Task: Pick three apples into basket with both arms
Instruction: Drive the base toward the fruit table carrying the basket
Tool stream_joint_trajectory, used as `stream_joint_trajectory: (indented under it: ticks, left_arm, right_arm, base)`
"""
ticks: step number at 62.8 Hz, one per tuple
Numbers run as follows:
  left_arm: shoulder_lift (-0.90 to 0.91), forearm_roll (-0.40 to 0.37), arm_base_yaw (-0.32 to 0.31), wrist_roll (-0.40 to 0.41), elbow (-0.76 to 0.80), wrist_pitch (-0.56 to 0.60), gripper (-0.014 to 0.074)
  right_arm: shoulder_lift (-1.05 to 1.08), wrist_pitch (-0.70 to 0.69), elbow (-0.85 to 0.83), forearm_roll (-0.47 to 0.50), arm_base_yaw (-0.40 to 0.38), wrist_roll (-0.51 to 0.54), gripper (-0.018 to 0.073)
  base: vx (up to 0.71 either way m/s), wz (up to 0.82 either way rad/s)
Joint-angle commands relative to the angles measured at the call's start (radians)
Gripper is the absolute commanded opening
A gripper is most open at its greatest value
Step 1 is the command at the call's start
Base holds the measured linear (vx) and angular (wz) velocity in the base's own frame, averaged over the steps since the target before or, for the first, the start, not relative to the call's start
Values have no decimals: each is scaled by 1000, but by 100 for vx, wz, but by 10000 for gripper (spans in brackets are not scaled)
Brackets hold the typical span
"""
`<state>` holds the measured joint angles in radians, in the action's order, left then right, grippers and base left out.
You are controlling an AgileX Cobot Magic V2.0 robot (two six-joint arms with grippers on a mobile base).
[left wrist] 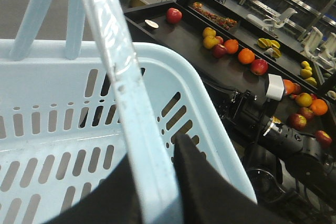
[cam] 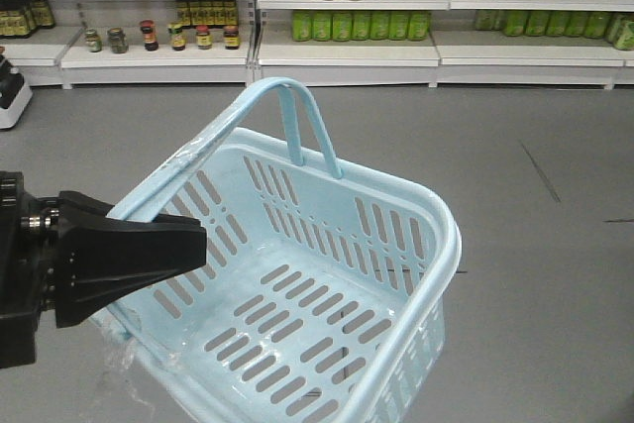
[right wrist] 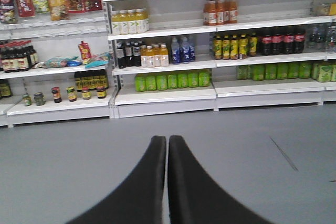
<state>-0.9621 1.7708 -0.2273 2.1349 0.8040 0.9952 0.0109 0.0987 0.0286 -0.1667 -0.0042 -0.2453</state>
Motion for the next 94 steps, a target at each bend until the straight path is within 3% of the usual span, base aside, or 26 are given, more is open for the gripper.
stream_joint_trajectory:
  ticks: [1,94]
  left_arm:
    - [14,-27,-2,14,31,-16,-8]
    - [14,-27,-2,14,31,-16,-8]
  right_arm:
    - [10,-74,14,-10,-6,8,-1]
    - [10,-74,14,-10,-6,8,-1]
  base:
    - [23,-38]
    - [17,-59]
